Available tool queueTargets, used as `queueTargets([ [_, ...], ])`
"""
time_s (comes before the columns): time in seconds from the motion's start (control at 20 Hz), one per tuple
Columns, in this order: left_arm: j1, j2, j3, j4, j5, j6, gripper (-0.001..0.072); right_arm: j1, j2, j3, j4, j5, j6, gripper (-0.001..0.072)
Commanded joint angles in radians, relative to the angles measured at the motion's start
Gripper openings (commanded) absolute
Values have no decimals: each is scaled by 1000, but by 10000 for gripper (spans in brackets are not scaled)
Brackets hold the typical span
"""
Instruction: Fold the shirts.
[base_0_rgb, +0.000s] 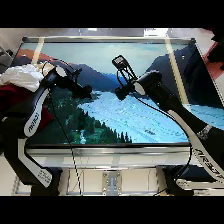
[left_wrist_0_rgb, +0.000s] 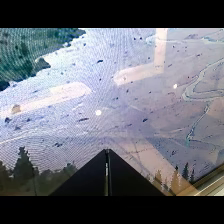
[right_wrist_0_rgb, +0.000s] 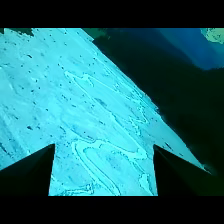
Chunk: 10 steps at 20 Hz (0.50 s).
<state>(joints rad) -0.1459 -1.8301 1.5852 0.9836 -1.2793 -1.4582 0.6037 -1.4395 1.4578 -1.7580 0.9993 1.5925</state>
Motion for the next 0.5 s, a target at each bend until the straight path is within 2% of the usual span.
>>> queueTargets([
  [0.0, 1, 0, 0, 0, 0, 0, 17, 0, -1, 1, -3, -87, 1, 683],
  [0.2, 1, 0, 0, 0, 0, 0, 17, 1, -1, 1, 24, -211, 8, 683],
  [0.45, 1, 0, 0, -1, 3, 0, 17, 1, -1, 1, 76, -228, 7, 683],
])
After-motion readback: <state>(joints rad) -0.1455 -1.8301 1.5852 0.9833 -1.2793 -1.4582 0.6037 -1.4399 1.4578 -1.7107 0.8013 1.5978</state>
